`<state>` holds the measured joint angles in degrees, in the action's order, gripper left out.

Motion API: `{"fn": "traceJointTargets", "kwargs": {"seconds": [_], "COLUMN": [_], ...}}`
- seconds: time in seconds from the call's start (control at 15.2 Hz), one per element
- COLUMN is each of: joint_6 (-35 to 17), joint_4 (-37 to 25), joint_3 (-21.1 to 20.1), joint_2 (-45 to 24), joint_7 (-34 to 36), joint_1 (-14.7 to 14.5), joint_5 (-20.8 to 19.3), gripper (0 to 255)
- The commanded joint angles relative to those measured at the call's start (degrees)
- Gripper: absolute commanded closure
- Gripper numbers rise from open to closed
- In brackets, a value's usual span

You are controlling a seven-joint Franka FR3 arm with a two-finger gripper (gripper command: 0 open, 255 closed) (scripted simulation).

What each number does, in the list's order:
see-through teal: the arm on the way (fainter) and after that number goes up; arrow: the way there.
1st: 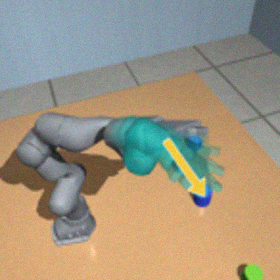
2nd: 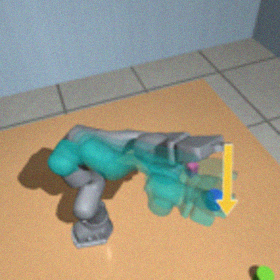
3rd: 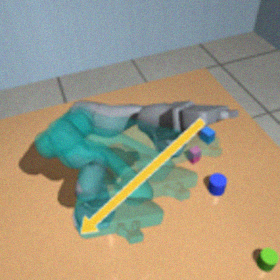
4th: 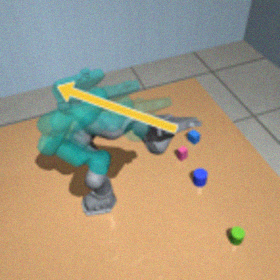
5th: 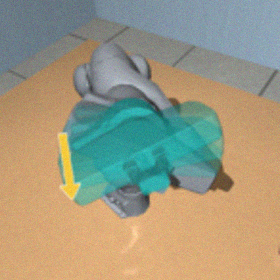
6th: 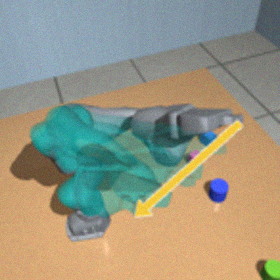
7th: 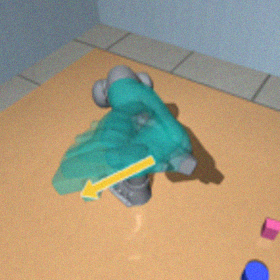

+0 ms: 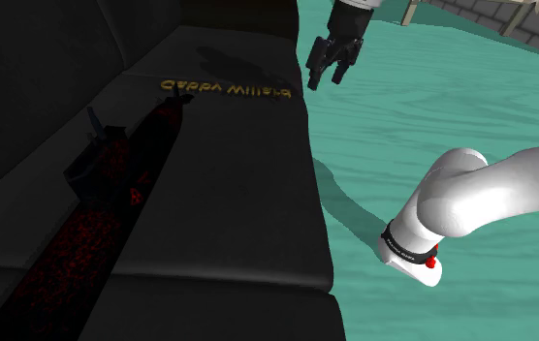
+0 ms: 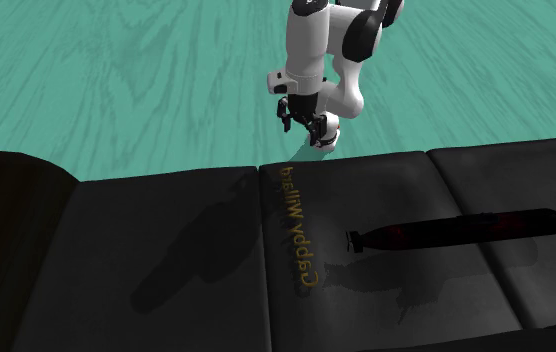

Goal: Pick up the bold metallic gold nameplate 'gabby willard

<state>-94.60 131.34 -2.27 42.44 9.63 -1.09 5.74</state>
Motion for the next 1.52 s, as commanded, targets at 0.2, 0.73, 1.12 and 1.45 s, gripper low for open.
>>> {"fn": "traceJointTargets", "kwargs": {"seconds": [0.2, 0.73, 1.12, 1.45], "joint_6": [-1.25, -1.12, 0.20, -3.75], "joint_4": [-5.47, -22.80, -33.38, -28.93], "joint_3": [-0.80, -3.78, -5.84, -5.84], "joint_2": [-7.76, -27.73, -38.60, -38.09], "joint_7": [-2.22, -7.09, -9.11, -9.17], "joint_1": [-1.14, -3.73, -5.26, -5.26], "joint_5": [-0.59, -3.05, -5.27, -5.20], "gripper": [0, 0, 0, 0]}}
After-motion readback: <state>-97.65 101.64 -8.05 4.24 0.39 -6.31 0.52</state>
